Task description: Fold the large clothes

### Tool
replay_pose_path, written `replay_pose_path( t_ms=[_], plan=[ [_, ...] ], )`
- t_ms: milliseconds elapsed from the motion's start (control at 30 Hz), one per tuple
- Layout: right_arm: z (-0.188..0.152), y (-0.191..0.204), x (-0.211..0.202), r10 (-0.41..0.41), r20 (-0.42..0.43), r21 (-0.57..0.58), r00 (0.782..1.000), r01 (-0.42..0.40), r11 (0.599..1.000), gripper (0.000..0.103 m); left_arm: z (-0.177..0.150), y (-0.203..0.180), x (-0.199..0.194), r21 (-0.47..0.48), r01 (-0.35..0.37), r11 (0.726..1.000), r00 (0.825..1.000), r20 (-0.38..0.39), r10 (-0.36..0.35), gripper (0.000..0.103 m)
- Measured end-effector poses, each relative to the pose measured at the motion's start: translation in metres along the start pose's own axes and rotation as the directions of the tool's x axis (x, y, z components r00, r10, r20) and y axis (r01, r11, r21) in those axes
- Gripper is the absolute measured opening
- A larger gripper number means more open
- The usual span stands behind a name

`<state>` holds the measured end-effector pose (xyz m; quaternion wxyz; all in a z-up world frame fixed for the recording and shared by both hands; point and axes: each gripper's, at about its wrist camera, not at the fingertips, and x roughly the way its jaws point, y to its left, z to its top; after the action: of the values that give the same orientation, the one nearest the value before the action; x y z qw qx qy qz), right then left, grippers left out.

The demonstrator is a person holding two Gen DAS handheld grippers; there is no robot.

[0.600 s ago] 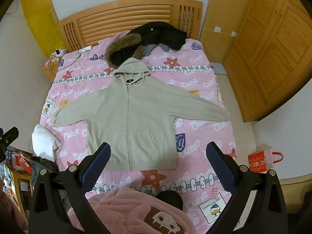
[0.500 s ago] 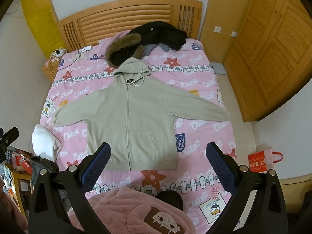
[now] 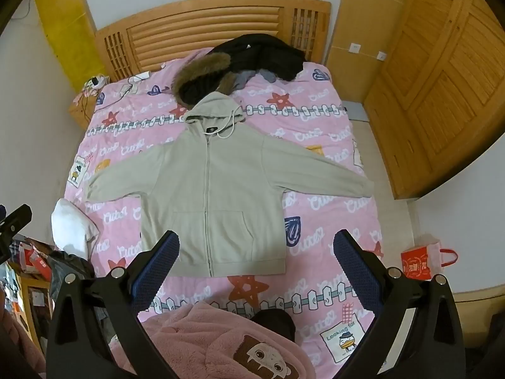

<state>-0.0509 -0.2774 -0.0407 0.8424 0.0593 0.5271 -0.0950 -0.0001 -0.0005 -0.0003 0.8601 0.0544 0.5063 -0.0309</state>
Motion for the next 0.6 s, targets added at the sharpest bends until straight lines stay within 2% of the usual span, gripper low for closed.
replay_pose_path(
  t_ms=[300,600],
  plan=[
    [0.003,0.001,-0.002,-0.001,-0.002,-0.003,1.000,0.001,1.000,0.095,-0.004,0.001,0.002,0.000,-0.001,1.000,1.000,-0.002,0.001,0.097],
    [-0.010,0.006,0.002,-0.001,-0.001,-0.006,1.000,0.001,1.000,0.095,-0.014,-0.002,0.004,0.003,-0.006,1.000,1.000,-0.003,0.006,0.097]
  ],
)
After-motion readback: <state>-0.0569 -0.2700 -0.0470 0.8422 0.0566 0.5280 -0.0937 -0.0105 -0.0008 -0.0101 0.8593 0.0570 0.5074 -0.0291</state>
